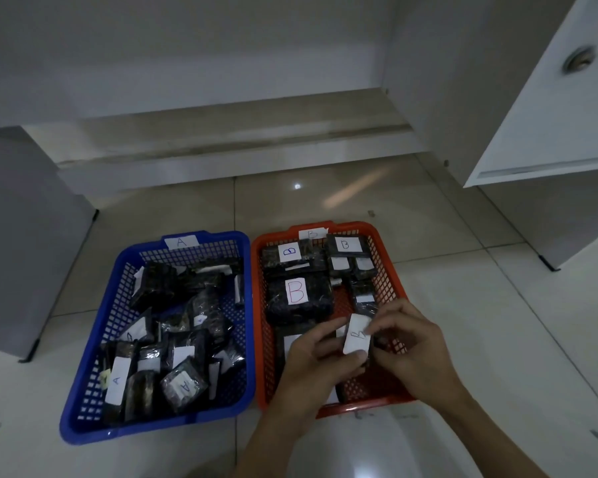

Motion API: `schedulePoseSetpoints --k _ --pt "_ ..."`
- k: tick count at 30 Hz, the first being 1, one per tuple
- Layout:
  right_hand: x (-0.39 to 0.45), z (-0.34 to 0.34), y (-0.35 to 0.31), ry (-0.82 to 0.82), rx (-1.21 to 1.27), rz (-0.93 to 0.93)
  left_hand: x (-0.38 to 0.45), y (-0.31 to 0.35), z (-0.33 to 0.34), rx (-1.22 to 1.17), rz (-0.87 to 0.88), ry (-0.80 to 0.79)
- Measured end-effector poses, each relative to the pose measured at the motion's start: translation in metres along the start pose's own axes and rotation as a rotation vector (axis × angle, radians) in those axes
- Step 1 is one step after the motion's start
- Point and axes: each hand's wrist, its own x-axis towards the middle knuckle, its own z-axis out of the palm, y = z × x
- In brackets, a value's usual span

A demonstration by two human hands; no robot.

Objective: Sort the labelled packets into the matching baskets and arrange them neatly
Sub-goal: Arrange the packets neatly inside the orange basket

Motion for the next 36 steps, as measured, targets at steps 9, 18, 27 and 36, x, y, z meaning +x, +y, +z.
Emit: schedulePoseSetpoints --k 9,18,27,36 --pt "0.018 -0.021 -0.011 -0.306 -0.237 0.195 0.019 -0.004 -0.004 0.146 0.037 0.182" --pt "0.052 0.005 0.027 -0.236 -0.544 0.168 0.036 -0.008 -0.015 0.543 0.325 0.484" --pt "0.095 0.016 0.054 -0.434 -0.705 0.187 0.082 -0.008 -0.054 1.189 0.374 0.448" --pt "0.093 0.019 0.048 -0.456 -0.815 0.124 0.095 -0.011 -0.055 1.158 0.464 0.489"
